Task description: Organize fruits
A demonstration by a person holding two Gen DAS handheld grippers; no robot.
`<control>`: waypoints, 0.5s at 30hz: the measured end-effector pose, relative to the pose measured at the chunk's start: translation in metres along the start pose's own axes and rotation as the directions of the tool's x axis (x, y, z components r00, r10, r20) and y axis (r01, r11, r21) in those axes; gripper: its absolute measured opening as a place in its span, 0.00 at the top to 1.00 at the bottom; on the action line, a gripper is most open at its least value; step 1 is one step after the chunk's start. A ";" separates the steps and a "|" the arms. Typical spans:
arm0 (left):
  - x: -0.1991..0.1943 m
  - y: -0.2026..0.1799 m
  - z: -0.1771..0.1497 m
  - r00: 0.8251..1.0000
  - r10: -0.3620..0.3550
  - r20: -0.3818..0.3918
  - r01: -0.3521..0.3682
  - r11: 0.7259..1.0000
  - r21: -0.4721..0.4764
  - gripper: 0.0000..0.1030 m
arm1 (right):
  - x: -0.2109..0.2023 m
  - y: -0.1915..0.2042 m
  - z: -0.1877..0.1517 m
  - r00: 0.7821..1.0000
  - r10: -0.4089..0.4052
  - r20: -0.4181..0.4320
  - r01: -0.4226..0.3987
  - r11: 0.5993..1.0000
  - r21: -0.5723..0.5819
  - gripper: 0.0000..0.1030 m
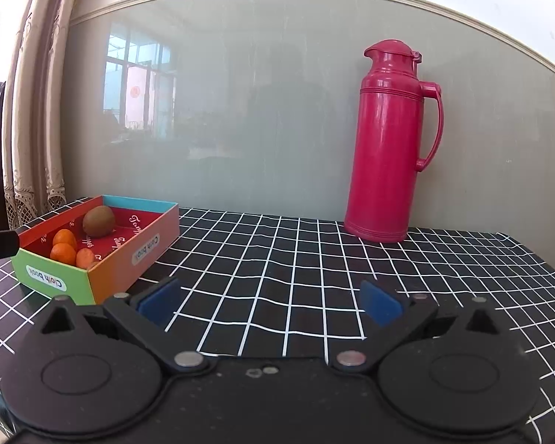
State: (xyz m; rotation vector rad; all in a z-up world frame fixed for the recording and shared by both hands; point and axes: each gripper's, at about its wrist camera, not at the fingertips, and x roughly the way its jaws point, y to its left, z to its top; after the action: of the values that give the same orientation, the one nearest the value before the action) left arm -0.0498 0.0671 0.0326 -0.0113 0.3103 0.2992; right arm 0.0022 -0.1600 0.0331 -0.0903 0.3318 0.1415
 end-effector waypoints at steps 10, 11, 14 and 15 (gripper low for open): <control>0.000 0.000 0.000 1.000 0.001 0.000 -0.001 1.000 -0.003 0.00 | 0.000 0.000 0.000 1.000 0.000 0.000 0.000 1.000 0.000 0.00; 0.000 0.000 0.000 1.000 0.000 0.000 0.000 1.000 -0.002 0.00 | 0.000 0.001 0.000 1.000 0.000 0.000 0.000 1.000 -0.001 0.00; 0.000 0.000 0.000 1.000 0.001 0.001 -0.001 1.000 -0.003 0.00 | 0.001 0.001 0.000 1.000 -0.001 0.000 0.001 1.000 -0.001 0.00; 0.000 0.000 0.000 1.000 0.002 0.002 -0.002 1.000 -0.003 0.00 | 0.001 0.001 0.000 1.000 0.000 -0.001 0.000 1.000 0.000 0.00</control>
State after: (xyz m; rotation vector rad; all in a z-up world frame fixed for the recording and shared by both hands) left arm -0.0501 0.0671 0.0327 -0.0141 0.3077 0.3019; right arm 0.0027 -0.1593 0.0328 -0.0905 0.3327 0.1412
